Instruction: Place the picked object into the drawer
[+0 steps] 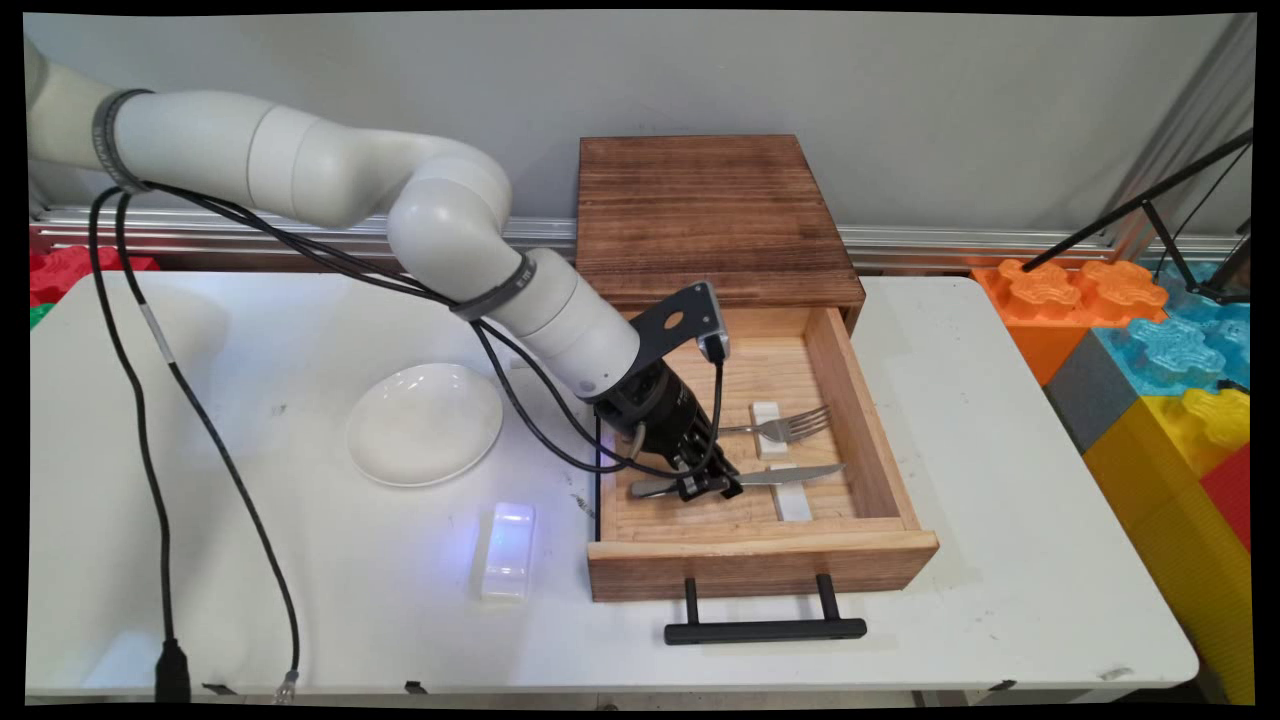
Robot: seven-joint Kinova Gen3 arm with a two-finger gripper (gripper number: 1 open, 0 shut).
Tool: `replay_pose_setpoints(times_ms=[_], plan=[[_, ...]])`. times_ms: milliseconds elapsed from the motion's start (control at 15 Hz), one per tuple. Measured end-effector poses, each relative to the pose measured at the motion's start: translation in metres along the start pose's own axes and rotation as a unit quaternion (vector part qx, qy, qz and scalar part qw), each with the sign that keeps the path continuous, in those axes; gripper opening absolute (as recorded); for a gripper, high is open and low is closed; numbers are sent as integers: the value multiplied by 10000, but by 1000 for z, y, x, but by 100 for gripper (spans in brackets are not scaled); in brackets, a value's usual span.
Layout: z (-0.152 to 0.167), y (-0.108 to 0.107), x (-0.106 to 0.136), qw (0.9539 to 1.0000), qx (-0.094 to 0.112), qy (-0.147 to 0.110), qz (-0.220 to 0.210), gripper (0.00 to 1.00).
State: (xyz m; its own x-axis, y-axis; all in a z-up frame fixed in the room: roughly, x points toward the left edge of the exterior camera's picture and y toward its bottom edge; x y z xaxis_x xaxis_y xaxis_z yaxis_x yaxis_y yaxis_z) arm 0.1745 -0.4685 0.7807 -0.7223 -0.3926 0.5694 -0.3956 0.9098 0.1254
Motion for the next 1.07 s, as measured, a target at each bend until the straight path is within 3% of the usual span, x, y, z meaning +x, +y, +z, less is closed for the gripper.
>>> replay_pose_setpoints(times_ms=[667,733,1067], plan=[[13,-3,-10,10000,-32,-50,-35,0],[13,-3,-10,10000,-32,-49,-19,100],[13,-3,-11,10000,-40,-51,50,100]])
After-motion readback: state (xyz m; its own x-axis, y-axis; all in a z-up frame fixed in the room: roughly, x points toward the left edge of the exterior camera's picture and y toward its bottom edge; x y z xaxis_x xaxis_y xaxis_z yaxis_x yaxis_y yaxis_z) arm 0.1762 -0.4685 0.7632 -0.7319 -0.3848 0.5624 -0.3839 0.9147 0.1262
